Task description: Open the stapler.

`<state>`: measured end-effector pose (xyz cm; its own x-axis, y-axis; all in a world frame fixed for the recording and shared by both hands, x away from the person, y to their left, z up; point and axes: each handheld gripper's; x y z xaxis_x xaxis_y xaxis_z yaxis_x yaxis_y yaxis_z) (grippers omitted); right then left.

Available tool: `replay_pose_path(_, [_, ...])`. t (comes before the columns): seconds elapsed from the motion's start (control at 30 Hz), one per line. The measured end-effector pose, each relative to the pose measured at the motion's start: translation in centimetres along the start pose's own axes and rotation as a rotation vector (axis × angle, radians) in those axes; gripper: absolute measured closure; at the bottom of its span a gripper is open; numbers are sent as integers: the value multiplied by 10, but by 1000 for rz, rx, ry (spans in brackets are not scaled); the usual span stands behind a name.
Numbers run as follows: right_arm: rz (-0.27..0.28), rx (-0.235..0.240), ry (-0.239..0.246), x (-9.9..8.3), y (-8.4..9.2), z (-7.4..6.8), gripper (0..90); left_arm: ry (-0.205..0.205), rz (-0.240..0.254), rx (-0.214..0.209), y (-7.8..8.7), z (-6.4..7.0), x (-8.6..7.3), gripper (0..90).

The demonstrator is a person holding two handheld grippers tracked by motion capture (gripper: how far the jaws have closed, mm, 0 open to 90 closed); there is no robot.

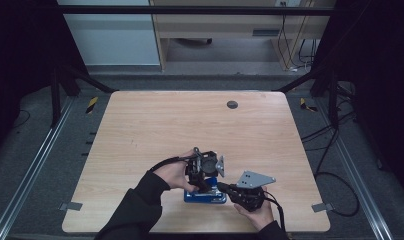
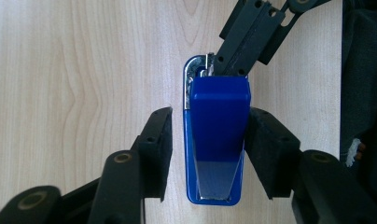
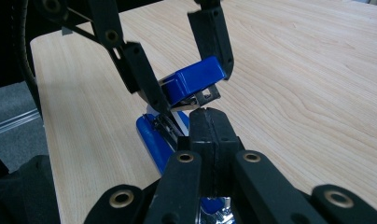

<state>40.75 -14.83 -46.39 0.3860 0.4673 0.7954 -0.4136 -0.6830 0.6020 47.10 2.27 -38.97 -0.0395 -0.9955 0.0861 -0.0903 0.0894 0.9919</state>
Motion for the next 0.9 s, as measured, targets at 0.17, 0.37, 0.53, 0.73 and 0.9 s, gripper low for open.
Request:
replay_pose_path(0.17, [0,1,-1,0,0,0,900,-14,-6,-25,-2,0,4,632])
replay_pose_path(0.37, [-3,5,-1,-1,-1,-1,900,-3,-6,-38,-2,0,5,649])
replay_pose_path(0.53, [-14,4,-8,-4,-1,0,900,5,2,-46,-2,-1,4,654])
replay_pose_path(0.73, [-59,7,-37,-19,3,3,900,12,5,-48,-2,-1,3,654])
replay_pose_path(0.9, [-122,14,-38,-27,-7,1,900,15,5,-46,-2,-1,3,654])
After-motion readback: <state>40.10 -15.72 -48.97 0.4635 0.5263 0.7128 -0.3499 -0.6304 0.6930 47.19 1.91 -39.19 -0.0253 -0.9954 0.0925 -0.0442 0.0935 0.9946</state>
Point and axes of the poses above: each handheld gripper's, and its own axes: y roughly backward along the jaws, x roughly out of its top, z roughly to its right, and after that the axes turned 11 degrees about -z, right-handed
